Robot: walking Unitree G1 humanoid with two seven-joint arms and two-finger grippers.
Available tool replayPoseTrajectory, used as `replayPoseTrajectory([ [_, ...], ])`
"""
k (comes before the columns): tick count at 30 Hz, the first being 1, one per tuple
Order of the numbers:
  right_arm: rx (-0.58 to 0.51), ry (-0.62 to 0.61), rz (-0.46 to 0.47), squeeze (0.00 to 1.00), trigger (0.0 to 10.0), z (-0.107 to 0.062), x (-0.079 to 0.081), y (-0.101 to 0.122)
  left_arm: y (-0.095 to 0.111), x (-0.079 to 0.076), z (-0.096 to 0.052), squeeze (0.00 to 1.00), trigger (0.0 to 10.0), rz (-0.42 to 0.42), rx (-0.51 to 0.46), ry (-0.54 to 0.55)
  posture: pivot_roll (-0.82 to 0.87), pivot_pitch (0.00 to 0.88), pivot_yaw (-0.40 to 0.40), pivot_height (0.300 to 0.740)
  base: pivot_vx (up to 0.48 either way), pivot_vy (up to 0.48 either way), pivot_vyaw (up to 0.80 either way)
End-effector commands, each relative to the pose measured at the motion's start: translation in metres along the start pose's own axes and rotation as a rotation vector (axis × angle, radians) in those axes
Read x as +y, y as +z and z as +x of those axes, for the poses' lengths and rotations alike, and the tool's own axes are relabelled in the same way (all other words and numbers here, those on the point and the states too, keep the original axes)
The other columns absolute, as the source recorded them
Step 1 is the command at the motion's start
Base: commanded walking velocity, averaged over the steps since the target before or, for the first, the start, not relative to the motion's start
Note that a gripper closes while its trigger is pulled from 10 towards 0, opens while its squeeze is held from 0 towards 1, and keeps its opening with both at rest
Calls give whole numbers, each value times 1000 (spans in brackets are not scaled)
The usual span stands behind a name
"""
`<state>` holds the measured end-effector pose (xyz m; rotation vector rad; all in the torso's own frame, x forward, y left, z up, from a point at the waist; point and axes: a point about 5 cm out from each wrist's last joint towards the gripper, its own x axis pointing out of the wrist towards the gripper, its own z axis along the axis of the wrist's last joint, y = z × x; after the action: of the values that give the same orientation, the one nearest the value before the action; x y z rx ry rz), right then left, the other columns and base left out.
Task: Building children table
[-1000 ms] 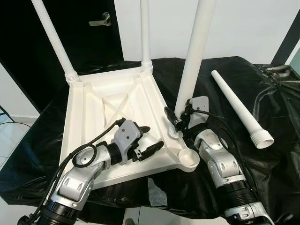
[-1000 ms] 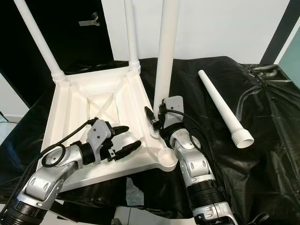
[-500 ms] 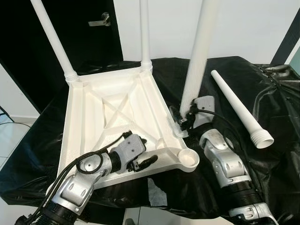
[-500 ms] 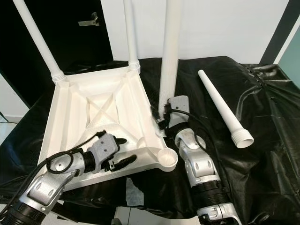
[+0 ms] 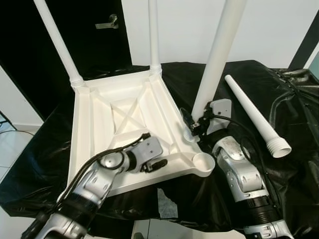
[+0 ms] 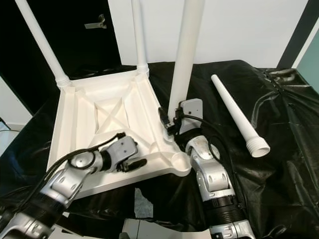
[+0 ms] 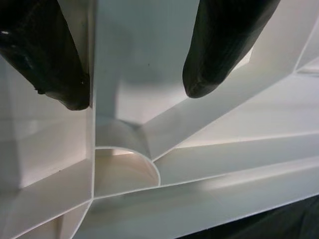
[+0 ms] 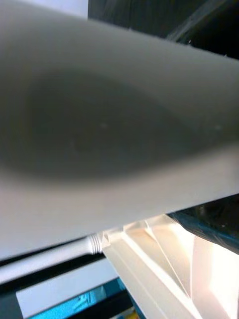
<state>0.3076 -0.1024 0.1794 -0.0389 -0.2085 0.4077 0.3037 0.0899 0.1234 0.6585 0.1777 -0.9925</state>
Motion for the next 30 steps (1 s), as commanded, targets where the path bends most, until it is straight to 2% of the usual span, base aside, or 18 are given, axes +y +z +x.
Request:
replayPoseTrajectory([
  [1,-12,10,0,0,10000,0,3,3,1,22,-1,0,10000,-5,13,287,35,0,50,740,0,0,0],
  [4,-16,11,4,0,10000,1,5,4,2,27,2,0,10000,-1,14,316,35,0,51,740,0,0,0],
  [7,-23,11,8,0,10000,2,8,6,3,38,5,0,10000,11,27,374,37,0,51,740,0,0,0],
  [16,-18,2,4,0,10000,0,7,5,3,45,4,0,10000,16,31,382,31,0,59,740,0,0,0],
  [19,-29,-16,-6,0,10000,-4,3,9,15,34,-5,0,10000,-61,-102,236,28,0,61,740,0,0,0],
  [20,-29,-16,-6,0,10000,-4,3,9,15,34,-5,0,10000,-61,-102,236,28,0,61,740,0,0,0],
  [21,-34,-17,-7,0,10000,-6,3,11,21,27,-11,0,10000,-96,-169,162,28,0,61,740,0,0,0],
  [23,-34,-17,-7,0,10000,-6,3,11,21,27,-11,0,10000,-96,-169,162,28,0,61,740,0,0,0],
  [24,-38,-17,-8,0,10000,-7,4,13,24,22,-15,0,10000,-116,-211,114,28,0,61,740,0,0,0],
  [25,-46,-13,-10,0,10000,-11,7,17,26,12,-25,0,10000,-178,-265,15,32,0,59,740,0,0,0],
  [30,-49,-16,-16,0,10000,-18,10,19,24,2,-35,0,10000,-177,-287,-45,32,0,59,740,0,0,0],
])
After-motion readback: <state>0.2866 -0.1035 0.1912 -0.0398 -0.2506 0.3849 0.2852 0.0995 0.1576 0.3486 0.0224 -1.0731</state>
